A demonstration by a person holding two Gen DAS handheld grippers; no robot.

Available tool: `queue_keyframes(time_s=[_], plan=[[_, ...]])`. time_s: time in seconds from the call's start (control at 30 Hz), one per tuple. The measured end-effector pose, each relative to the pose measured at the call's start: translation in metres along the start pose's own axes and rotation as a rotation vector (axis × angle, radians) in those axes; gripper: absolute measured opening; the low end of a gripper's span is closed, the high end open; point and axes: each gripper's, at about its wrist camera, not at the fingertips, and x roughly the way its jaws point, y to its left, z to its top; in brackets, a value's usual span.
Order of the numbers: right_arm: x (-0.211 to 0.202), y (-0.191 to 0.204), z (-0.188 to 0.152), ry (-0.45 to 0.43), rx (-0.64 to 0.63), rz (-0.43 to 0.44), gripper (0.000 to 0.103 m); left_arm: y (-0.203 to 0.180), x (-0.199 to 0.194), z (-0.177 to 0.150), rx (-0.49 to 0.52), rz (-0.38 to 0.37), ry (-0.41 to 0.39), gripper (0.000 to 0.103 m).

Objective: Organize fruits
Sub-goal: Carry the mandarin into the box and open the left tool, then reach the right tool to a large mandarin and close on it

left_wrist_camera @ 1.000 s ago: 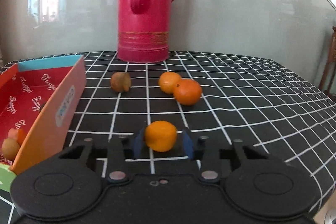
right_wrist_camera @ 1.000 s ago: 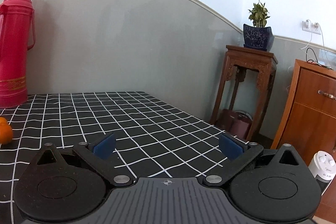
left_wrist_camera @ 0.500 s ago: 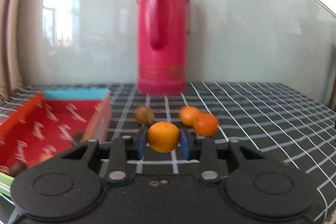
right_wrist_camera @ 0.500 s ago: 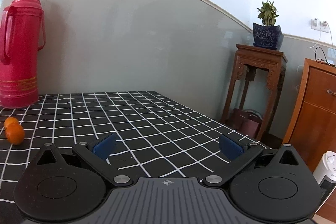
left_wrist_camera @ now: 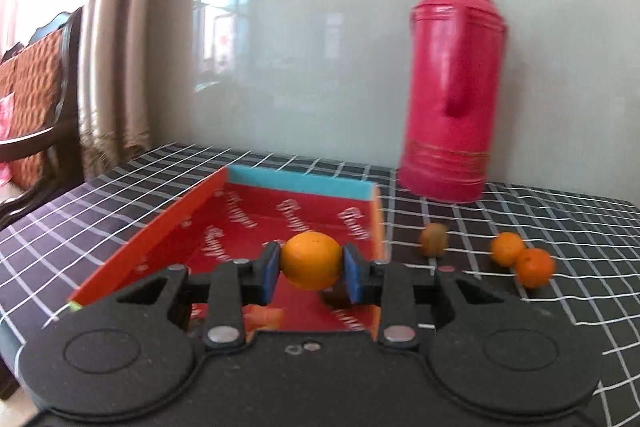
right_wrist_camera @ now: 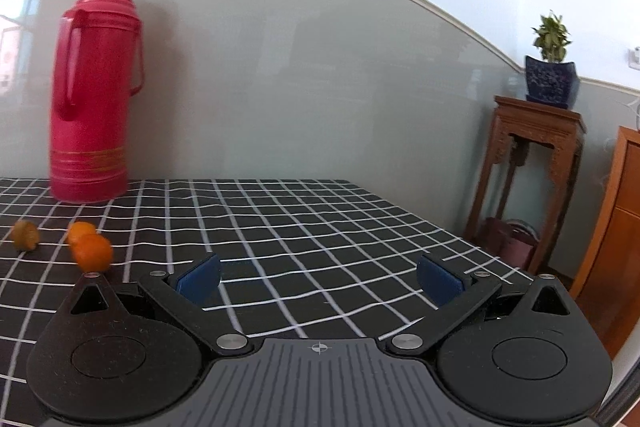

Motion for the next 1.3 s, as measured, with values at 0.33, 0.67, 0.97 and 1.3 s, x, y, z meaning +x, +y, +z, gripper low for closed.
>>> queue_keyframes(time_s=[0.33, 0.67, 0.97, 1.3], plan=[[-0.006, 0.031, 0.002, -0.006, -0.024, 0.082, 0.103, 0.036, 0.005, 0.003, -0.064, 0.069, 0.072, 0.034], [-0.004, 0.063, 0.005, 0.011, -0.050, 0.276, 0.103, 0.058, -0.024, 0.011, -0.059, 0.098, -0.033, 0.077], [0.020, 0.097, 0.008, 0.139, -0.066, 0.488, 0.103, 0.097, -0.033, 0.015, -0.112, 0.167, -0.045, 0.079], [0.068, 0.123, 0.019, 0.242, -0.066, 0.501, 0.103, 0.141, -0.044, 0.013, -0.209, 0.284, -0.069, 0.086]])
